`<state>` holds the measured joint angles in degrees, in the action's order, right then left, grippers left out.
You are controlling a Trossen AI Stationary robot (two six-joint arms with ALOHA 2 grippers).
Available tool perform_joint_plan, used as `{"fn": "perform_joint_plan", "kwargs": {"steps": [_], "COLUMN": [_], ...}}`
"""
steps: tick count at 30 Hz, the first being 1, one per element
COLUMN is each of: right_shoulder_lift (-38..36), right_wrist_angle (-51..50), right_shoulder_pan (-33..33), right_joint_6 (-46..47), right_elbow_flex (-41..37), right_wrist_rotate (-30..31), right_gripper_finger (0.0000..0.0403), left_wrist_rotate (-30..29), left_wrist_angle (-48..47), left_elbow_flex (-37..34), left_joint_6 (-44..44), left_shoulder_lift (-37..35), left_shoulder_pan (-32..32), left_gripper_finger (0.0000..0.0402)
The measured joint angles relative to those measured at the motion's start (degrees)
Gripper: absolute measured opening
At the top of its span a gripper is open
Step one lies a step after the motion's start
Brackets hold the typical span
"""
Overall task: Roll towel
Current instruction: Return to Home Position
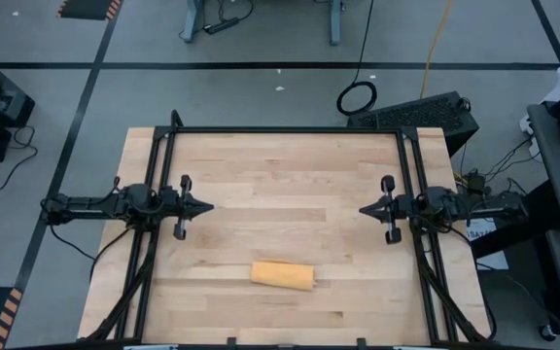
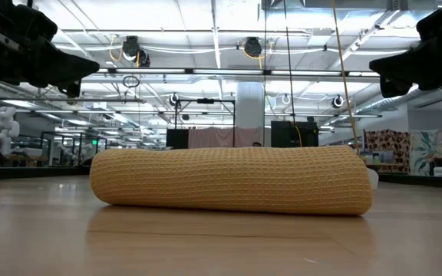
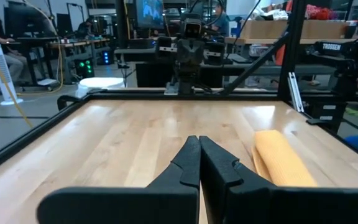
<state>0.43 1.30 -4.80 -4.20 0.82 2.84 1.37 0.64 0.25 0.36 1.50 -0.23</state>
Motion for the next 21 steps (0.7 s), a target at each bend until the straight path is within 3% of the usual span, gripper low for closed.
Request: {"fn": "perform_joint_plan", "kwargs": {"steps": [21], "right_shoulder_lift": [0.0], "right_wrist_angle": [-0.24], "right_shoulder_pan": [0.71], "right_joint_6": [2.91], "right_elbow_flex": [0.0], "right_wrist_rotate": [-1.57], "right_gripper_finger": [0.0], "left_wrist_rotate": [0.0], "left_wrist_angle": [0.04], "left_elbow_flex": [-0.01], "left_joint_6": [-1.51], "left_shoulder_lift": [0.0], "left_shoulder_pan": [-0.23], "left_gripper_finger": [0.0001]}}
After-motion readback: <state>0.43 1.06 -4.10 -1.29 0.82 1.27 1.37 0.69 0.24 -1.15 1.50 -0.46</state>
